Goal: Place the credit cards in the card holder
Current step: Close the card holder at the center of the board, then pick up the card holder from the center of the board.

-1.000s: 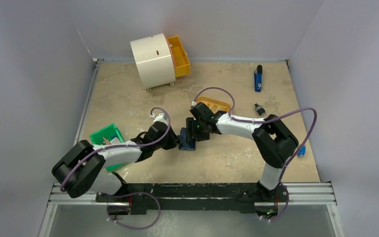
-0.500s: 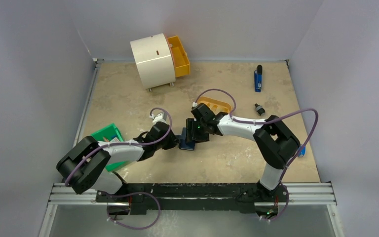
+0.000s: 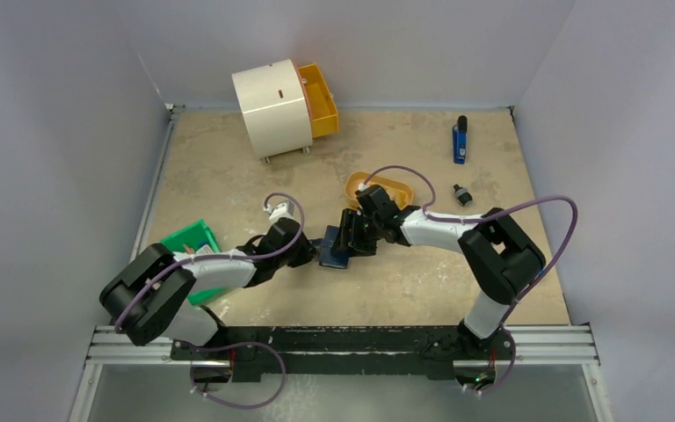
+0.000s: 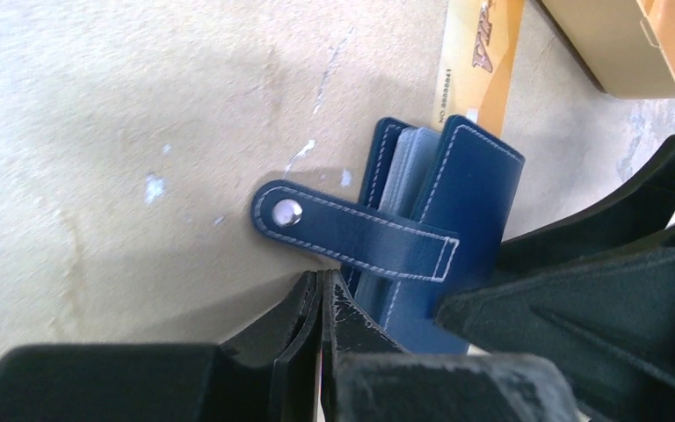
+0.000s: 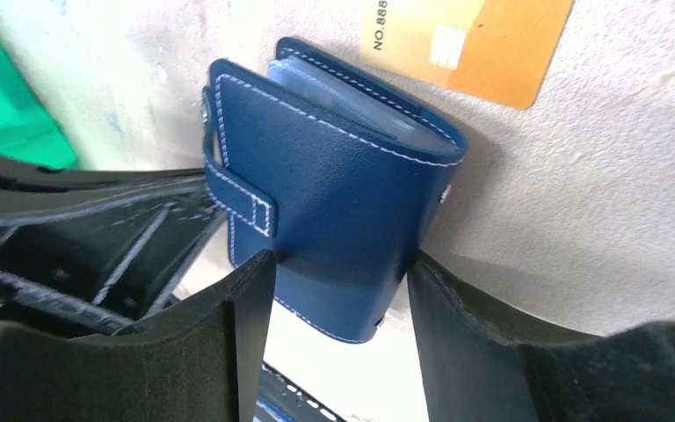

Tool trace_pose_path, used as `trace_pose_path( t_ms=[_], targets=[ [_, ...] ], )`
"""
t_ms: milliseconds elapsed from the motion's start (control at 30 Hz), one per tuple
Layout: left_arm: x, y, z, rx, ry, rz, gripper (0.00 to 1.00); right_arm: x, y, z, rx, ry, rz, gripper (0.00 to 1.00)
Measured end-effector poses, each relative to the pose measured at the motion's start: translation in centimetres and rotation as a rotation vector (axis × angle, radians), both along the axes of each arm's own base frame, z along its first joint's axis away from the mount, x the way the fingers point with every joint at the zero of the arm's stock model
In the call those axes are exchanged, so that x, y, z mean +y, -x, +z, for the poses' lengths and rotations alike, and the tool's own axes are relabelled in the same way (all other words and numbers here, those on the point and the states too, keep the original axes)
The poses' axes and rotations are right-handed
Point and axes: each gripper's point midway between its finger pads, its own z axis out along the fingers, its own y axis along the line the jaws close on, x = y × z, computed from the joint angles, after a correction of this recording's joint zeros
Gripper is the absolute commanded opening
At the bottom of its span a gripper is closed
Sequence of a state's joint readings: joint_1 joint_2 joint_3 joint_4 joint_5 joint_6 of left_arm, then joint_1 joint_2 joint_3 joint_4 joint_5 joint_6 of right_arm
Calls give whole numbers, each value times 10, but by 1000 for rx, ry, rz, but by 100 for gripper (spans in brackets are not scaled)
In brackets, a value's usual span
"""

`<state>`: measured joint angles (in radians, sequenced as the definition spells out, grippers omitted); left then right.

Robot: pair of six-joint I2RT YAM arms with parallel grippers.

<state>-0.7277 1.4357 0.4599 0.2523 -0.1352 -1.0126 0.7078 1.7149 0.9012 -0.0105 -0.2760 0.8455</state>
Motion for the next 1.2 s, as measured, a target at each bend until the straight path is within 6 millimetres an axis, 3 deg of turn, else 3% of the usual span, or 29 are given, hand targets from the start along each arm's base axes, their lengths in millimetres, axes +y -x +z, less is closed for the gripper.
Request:
trace_pose_path(
  t_ms=[100, 233, 333, 433, 733, 1067, 1200],
  targets=[
    [12, 6, 7, -4, -22, 20, 1, -3, -4, -1, -15, 38, 7, 57],
    [23, 8, 36, -63, -4, 52, 2, -1, -15, -3, -44, 80, 30, 57],
    [24, 5, 61, -122, 42, 62, 4, -1, -18, -4, -58, 106, 47, 57],
    [18, 3, 70, -146, 79, 48, 4, -1, -19, -4, -68, 126, 66, 56],
    [-10, 4, 30, -39, 83, -44, 4, 0, -20, -5, -84, 145, 88, 56],
    [-27, -9, 49, -93, 148, -64, 5, 0, -19, -5, -88, 146, 96, 56],
    [-28, -11, 38, -73, 129, -61, 3, 1, -18, -5, -89, 146, 99, 56]
  ],
)
